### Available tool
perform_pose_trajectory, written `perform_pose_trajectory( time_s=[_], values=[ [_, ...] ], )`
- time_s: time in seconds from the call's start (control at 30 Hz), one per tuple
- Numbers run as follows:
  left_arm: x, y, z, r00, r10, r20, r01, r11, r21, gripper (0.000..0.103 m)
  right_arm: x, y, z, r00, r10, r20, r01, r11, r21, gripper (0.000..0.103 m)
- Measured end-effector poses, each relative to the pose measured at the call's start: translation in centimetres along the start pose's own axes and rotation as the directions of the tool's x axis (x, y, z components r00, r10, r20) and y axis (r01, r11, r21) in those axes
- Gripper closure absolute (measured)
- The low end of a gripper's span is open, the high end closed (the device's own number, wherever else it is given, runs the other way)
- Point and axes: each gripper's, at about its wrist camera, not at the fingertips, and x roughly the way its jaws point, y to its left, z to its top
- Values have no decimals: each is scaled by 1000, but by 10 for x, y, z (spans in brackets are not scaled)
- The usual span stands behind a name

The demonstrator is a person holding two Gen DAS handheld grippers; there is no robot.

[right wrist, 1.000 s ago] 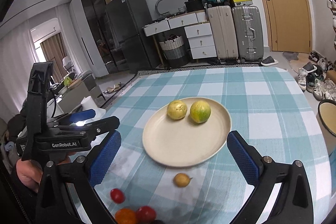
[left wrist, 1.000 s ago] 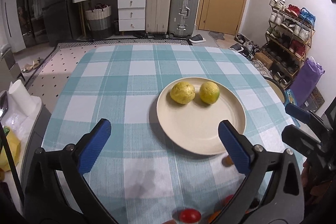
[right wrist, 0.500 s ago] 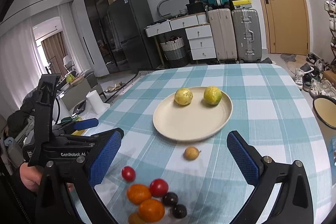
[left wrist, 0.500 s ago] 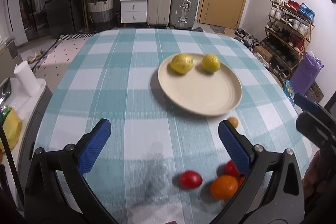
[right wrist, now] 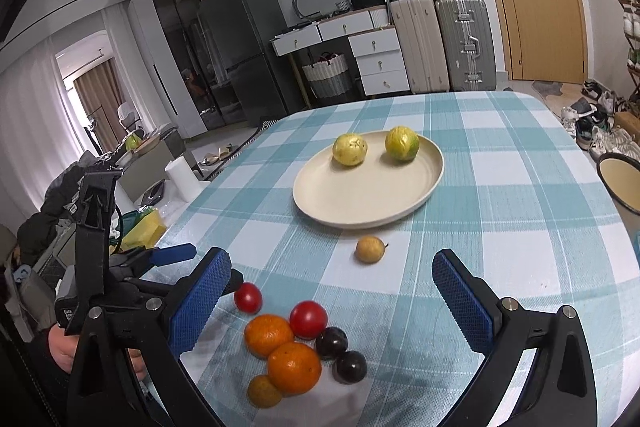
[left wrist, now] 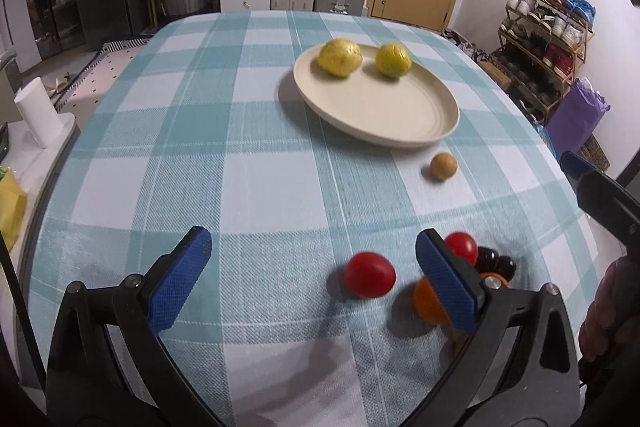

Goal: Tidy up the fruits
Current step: 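Grasp the red tomato with the left tool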

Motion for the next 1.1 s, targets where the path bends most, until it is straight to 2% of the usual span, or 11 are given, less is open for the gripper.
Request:
perform_pose_trajectory(
  time_s=[0.17,0.33,0.47,0.6,0.67,0.8,0.87,1.0,1.07,1.1],
  values=[
    [8,0,-5,1000,2,-20,-2,1000,-2,1,2,-1,-4,1000,0,-14,0,1000,5,0],
    [15,2,-8,999,-26,-36,26,1000,-14,2,4,-4,-5,1000,1,-27,-1,1000,18,0],
    [17,2,-9,998,-45,-40,44,999,-13,13,7,-6,-6,999,5,-34,-4,1000,28,0],
    [22,7,-10,994,-97,-58,95,995,-41,24,9,-7,-8,999,5,-43,-4,999,32,0],
    [24,9,-10,991,-121,-64,118,992,-49,33,10,-8,-8,999,5,-45,-3,999,37,0],
    [29,11,-10,980,-180,-89,174,982,-72,38,12,-12,-8,999,6,-50,-4,999,50,0],
    [27,9,-10,981,-171,-87,166,984,-61,42,14,-13,-7,998,7,-55,-3,998,57,0],
    [29,6,-10,975,-200,-100,196,979,-52,50,19,-17,-7,998,9,-66,-4,997,74,0],
    [29,4,-12,965,-241,-106,236,970,-56,67,21,-19,-7,997,9,-72,-3,997,79,0],
    [30,3,-12,959,-259,-113,254,966,-56,70,22,-20,-8,997,10,-75,-4,997,81,0]
  ],
)
